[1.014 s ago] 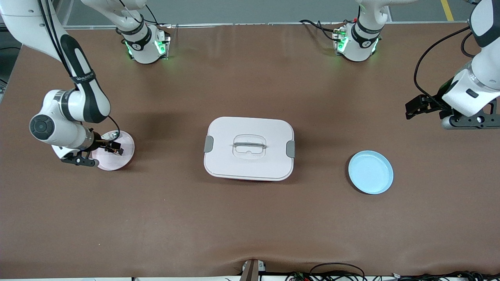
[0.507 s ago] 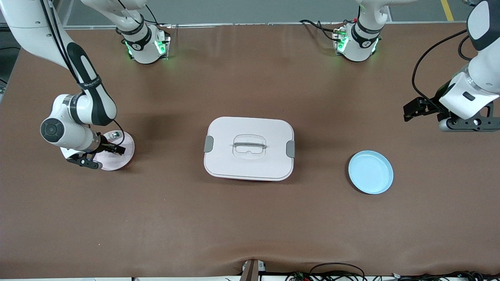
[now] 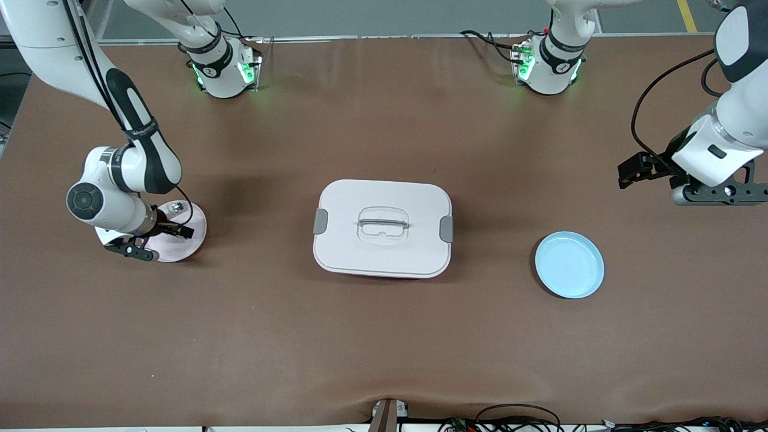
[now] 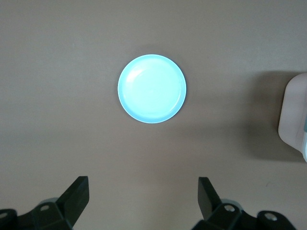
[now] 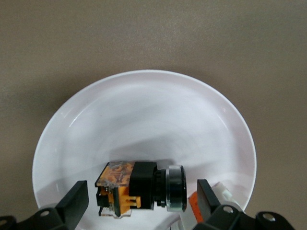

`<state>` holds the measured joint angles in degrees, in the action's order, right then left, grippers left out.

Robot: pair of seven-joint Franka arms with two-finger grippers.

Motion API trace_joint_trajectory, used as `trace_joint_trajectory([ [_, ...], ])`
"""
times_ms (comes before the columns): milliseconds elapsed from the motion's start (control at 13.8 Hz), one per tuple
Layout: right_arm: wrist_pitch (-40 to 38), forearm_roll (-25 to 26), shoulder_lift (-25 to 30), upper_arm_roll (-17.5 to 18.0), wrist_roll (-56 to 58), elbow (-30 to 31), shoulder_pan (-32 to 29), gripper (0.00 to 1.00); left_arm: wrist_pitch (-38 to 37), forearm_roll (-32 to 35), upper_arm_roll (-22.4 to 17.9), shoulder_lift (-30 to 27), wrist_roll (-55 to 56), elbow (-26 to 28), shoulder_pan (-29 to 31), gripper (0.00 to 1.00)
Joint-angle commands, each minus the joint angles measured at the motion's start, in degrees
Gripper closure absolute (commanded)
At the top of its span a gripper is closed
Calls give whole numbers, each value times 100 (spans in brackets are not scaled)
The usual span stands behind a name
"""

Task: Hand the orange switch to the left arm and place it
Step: 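Lower the right gripper and grasp the orange switch on the white plate, then lift the orange switch off the white plate with the right gripper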

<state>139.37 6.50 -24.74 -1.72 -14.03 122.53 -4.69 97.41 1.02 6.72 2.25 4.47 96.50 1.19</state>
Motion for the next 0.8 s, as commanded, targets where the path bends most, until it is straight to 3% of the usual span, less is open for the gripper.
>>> trace_joint_trajectory([
  [0, 82, 212, -57, 23, -152, -10, -41, 0, 103, 48, 40, -6, -78, 44, -5, 0],
  [652, 205, 221, -171, 23, -135, -19, -15, 0, 103, 57, 137, -32, -78, 150, -4, 0],
  [724, 205, 221, -171, 23, -117, -19, -15, 4, 103, 57, 154, -32, -78, 150, 13, 0],
])
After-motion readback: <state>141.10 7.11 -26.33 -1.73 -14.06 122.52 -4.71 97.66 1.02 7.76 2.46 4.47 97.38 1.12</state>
